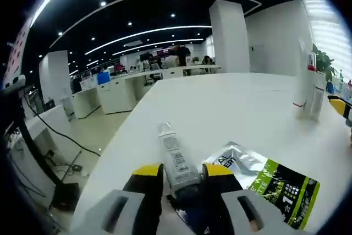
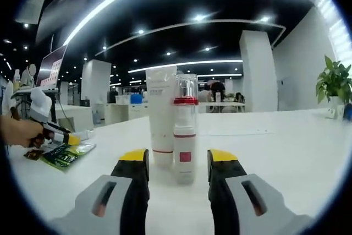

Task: Arrange the skincare products in the storage area until every visible bottle or jar stands upright without overlapping.

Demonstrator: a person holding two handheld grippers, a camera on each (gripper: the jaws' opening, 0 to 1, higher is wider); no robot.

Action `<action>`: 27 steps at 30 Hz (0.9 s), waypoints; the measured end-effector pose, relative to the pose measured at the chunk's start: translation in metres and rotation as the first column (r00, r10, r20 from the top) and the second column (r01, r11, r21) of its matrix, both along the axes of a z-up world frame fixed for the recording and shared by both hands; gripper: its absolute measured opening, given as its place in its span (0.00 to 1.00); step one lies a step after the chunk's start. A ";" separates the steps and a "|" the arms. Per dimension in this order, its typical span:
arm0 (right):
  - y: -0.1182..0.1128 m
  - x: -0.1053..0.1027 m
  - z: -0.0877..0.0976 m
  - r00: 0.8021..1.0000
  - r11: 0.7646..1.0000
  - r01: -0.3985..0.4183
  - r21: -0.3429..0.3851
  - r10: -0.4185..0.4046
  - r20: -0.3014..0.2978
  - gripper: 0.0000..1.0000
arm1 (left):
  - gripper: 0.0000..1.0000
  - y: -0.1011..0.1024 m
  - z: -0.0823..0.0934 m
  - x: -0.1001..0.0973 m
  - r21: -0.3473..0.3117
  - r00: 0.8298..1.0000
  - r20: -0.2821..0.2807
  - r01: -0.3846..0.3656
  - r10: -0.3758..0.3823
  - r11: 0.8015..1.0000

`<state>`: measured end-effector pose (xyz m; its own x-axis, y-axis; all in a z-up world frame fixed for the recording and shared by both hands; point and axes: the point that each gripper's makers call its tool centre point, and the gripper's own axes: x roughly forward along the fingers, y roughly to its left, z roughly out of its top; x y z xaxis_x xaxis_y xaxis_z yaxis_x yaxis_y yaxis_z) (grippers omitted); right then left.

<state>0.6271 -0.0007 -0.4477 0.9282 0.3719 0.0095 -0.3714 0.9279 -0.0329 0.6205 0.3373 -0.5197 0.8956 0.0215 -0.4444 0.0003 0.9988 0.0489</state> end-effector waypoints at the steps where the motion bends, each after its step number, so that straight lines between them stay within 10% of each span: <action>1: 0.000 0.000 0.000 1.000 1.000 0.000 0.001 0.000 0.000 0.42 | 0.25 0.001 0.000 0.001 -0.002 1.000 0.003 0.003 -0.003 1.000; 9: -0.003 0.000 0.002 1.000 1.000 0.007 0.025 -0.007 0.005 0.42 | 0.21 0.006 0.004 -0.002 -0.030 0.999 0.041 0.003 -0.002 1.000; 20: -0.005 -0.002 0.002 1.000 0.999 0.014 0.033 -0.015 0.004 0.40 | 0.20 -0.010 0.038 -0.017 -0.232 0.988 0.150 0.062 -0.028 0.971; 27: -0.007 -0.004 0.006 1.000 0.998 0.013 0.064 -0.014 0.016 0.41 | 0.20 -0.039 0.068 -0.043 -0.473 0.961 0.274 0.159 -0.026 0.867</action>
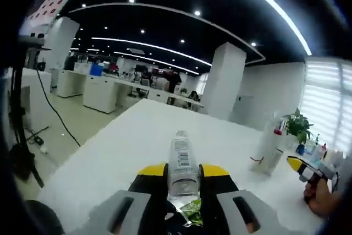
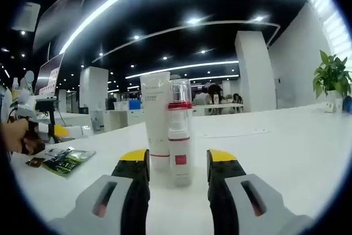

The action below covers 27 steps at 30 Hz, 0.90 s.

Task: Arrange the skincare products in the storage area until every visible bottle or jar stands upright without overlapping.

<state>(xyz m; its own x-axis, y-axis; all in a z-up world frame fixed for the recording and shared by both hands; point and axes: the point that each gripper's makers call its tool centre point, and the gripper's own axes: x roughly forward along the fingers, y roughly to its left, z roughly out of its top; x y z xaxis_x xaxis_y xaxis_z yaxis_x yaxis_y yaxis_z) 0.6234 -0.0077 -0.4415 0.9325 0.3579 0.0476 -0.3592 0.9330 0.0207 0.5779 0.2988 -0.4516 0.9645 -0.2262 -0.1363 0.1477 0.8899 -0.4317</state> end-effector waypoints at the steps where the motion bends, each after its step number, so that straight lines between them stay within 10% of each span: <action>1: -0.001 -0.001 0.001 1.000 1.000 -0.001 0.009 0.001 0.005 0.41 | 0.20 -0.007 0.007 -0.006 -0.058 0.999 0.030 0.017 -0.016 0.998; 8: -0.008 -0.003 -0.001 0.999 0.996 -0.023 0.089 0.025 -0.031 0.51 | 0.20 -0.058 0.037 -0.059 -0.282 0.979 0.172 0.155 -0.109 0.947; 14: -0.007 -0.046 0.019 0.994 0.963 -0.079 0.259 0.096 -0.053 0.54 | 0.20 -0.090 0.034 -0.096 -0.258 0.961 0.230 0.212 -0.153 0.942; 18: 0.023 -0.080 0.010 0.967 0.953 -0.183 0.241 0.218 -0.128 0.54 | 0.20 -0.108 0.028 -0.110 -0.194 0.952 0.255 0.221 -0.169 0.956; 20: 0.047 -0.100 -0.010 0.904 0.927 -0.264 0.267 0.335 -0.268 0.55 | 0.20 -0.117 0.028 -0.118 -0.138 0.944 0.285 0.214 -0.168 0.967; 22: 0.077 -0.130 -0.014 0.778 0.826 -0.390 0.407 0.532 -0.334 0.53 | 0.20 -0.128 0.029 -0.130 -0.055 0.924 0.340 0.206 -0.176 0.977; 24: 0.090 -0.147 0.003 0.718 0.727 -0.425 0.540 0.634 -0.287 0.53 | 0.20 -0.136 0.026 -0.137 -0.064 0.924 0.343 0.202 -0.168 0.977; 27: 0.099 -0.165 0.026 0.670 0.639 -0.467 0.611 0.707 -0.228 0.53 | 0.20 -0.141 0.024 -0.143 -0.020 0.918 0.357 0.193 -0.173 0.981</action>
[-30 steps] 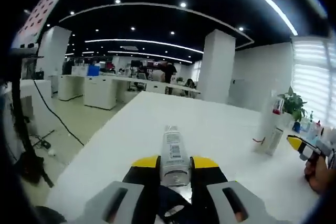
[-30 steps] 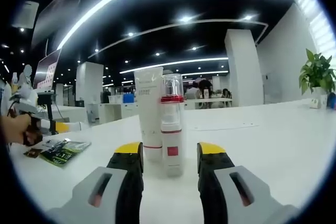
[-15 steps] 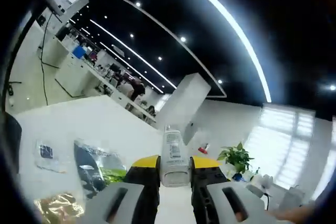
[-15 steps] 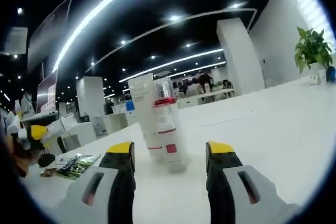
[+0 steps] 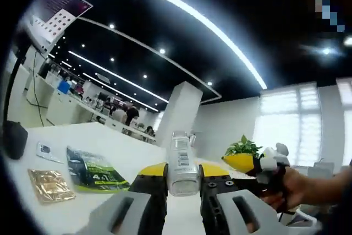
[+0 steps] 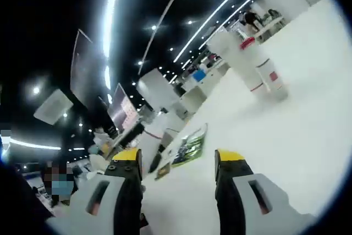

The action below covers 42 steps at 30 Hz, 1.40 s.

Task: Arrange the skincare products in the storage area until every visible bottle or jar stands upright without overlapping.

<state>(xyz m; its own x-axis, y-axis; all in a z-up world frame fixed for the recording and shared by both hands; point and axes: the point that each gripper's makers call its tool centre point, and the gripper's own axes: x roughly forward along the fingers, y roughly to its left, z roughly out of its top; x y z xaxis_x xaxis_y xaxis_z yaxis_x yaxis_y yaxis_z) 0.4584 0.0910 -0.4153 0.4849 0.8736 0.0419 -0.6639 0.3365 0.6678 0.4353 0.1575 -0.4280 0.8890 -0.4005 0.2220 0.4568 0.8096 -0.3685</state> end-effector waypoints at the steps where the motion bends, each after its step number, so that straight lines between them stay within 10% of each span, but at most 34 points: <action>1: 0.004 -0.007 0.006 1.000 0.999 -0.028 0.020 0.028 -0.012 0.53 | 0.20 -0.004 -0.003 -0.003 0.032 1.000 0.008 -0.004 0.003 0.999; 6: 0.019 -0.019 0.011 0.994 0.995 -0.094 0.034 0.096 -0.049 0.58 | 0.20 -0.026 -0.005 -0.021 0.107 0.995 0.087 0.033 -0.042 0.994; 23: 0.008 -0.017 0.011 0.995 0.996 -0.086 -0.015 0.085 -0.044 0.21 | 0.21 -0.050 -0.007 -0.039 0.285 0.977 0.187 0.049 -0.106 0.957; 29: 0.001 -0.029 0.021 0.982 0.984 -0.176 -0.025 0.177 0.067 0.18 | 0.22 -0.064 -0.017 -0.039 0.289 0.971 0.166 0.118 -0.171 0.950; 33: -0.004 -0.038 0.023 0.944 0.963 -0.230 -0.138 0.255 0.208 0.17 | 0.24 -0.072 -0.024 -0.046 0.185 0.947 0.075 0.295 -0.312 0.938; 37: -0.011 -0.043 0.013 0.916 0.936 -0.239 -0.258 0.306 0.262 0.17 | 0.37 -0.061 -0.008 -0.049 0.053 0.936 0.134 0.321 -0.325 0.946; 42: -0.012 -0.071 0.027 0.820 0.879 -0.392 -0.271 0.467 0.330 0.17 | 0.37 -0.079 -0.015 -0.061 0.069 0.893 0.098 0.435 -0.440 0.898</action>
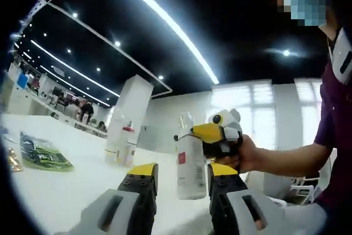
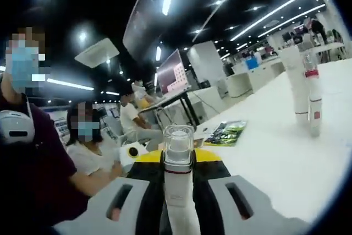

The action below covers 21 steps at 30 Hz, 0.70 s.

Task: Arrange the skincare products in the storage area until every visible bottle or jar stands upright without overlapping.

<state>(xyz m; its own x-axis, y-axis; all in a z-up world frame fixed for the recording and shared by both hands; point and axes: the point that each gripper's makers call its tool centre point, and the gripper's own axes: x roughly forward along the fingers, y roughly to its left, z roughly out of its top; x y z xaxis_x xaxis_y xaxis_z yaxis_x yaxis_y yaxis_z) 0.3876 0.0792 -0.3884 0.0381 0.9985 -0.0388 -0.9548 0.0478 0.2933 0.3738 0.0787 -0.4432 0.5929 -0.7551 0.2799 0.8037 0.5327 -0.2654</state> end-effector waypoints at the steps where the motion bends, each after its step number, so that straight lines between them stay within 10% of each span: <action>1: 0.001 -0.006 0.002 0.999 1.000 -0.030 0.001 0.030 0.027 0.17 | 0.37 -0.004 0.001 -0.004 -0.001 1.000 0.001 0.030 -0.030 1.000; 6: 0.005 -0.038 -0.007 0.973 0.975 -0.213 -0.065 0.217 0.079 0.17 | 0.36 -0.022 0.000 -0.020 0.004 0.990 0.001 0.142 -0.142 0.990; 9: 0.005 -0.046 -0.011 0.955 0.955 -0.283 -0.088 0.289 0.064 0.17 | 0.23 -0.037 0.001 -0.043 -0.034 0.941 -0.038 0.336 -0.337 0.941; 15: 0.009 -0.049 -0.007 0.950 0.952 -0.292 -0.087 0.300 0.093 0.17 | 0.20 -0.024 0.003 -0.032 -0.012 0.970 -0.012 0.242 -0.242 0.970; 21: 0.014 -0.028 -0.009 0.983 0.989 -0.138 -0.050 0.143 0.119 0.18 | 0.19 -0.014 -0.002 -0.015 0.025 0.994 -0.035 0.101 -0.100 0.995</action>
